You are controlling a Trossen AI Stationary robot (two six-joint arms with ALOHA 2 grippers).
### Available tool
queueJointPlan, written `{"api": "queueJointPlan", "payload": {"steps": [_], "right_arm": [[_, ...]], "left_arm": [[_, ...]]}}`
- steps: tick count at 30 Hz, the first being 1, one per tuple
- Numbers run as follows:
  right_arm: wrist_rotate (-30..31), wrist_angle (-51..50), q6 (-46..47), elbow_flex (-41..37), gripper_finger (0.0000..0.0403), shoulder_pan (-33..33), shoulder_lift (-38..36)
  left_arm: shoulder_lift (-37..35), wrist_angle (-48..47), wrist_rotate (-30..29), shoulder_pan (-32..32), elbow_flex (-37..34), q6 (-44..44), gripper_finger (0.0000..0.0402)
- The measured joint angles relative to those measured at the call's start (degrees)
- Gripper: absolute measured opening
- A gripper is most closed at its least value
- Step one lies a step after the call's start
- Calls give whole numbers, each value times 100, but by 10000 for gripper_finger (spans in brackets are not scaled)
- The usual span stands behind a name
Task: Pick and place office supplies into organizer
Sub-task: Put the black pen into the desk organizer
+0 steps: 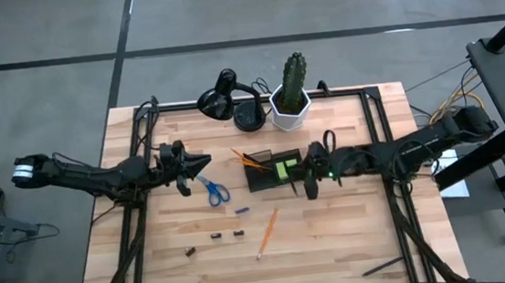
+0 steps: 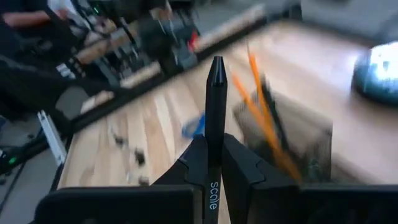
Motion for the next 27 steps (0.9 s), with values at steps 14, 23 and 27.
{"api": "queueJointPlan", "payload": {"steps": [14,23,27], "right_arm": [[-471,2881,-1258,23,15,-1173,1124],[-766,3277,-1541,558,15,-1557,2302],[-829,3242,-1601,780,15,-1643,2655]], "left_arm": [[0,-2,0,-2,0,0,24],[0,0,0,0,0,-2,24],[-2,4,3,-1,0,-10,24]]}}
